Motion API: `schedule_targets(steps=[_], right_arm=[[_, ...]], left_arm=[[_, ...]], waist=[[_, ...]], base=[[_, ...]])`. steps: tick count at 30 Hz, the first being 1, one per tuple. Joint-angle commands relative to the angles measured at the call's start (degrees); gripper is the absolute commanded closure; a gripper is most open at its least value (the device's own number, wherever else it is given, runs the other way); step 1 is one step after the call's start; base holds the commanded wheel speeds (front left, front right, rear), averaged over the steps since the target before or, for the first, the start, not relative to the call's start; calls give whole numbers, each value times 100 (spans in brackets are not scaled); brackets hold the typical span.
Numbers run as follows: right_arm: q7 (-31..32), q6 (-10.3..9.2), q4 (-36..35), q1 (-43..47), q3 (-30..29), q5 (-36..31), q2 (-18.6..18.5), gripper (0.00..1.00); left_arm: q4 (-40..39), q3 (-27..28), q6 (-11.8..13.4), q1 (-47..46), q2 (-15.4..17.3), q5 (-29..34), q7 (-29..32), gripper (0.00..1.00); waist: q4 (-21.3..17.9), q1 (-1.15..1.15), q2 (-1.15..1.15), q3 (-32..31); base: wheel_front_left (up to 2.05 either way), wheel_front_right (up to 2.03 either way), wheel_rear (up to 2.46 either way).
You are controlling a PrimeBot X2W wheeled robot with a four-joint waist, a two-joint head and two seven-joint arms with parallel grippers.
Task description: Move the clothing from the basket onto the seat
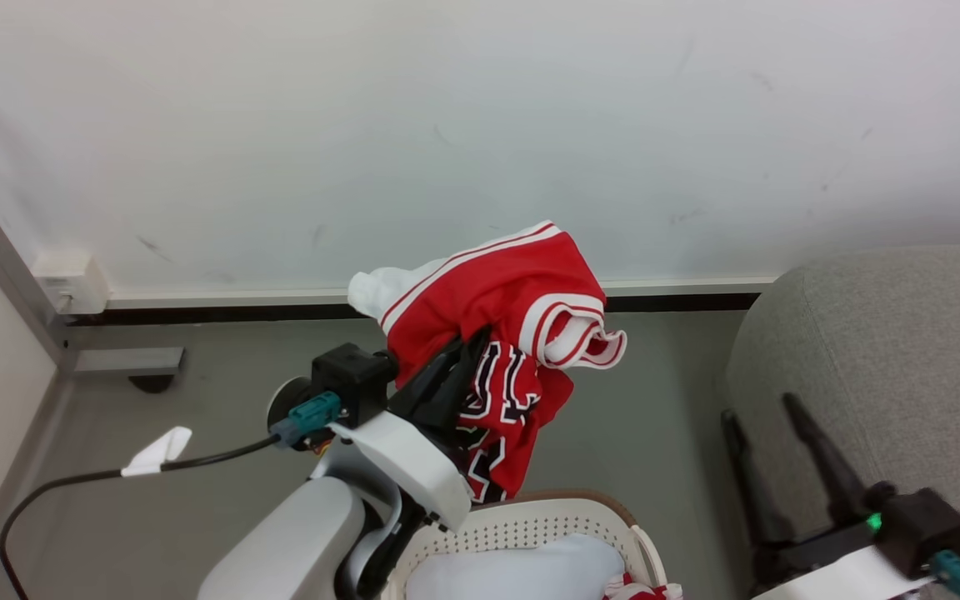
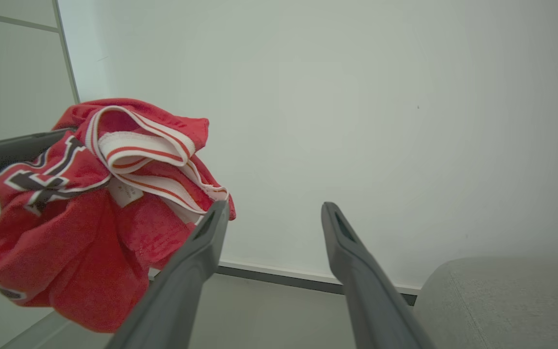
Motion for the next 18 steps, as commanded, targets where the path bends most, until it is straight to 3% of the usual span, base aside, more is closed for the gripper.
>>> schedule_targets(steps=[1,11,18], right_arm=[[5,-12,58,-86,172,69,-37,0],[5,-12,482,-663,2037,414,-142,0],[5,-12,440,-912,2513,877,-63,0]], left_arm=[[-45,-2,3,73,16,-47,15,100],[63,-193,-117,-35,-163,-87,72,100],[185,-344,-190,-142,-295,-61,97,100]], waist=[[9,0,0,-5],[283,0,0,-42],[560,0,0,-36]], base=[[0,0,0],[0,0,0],[0,0,0]])
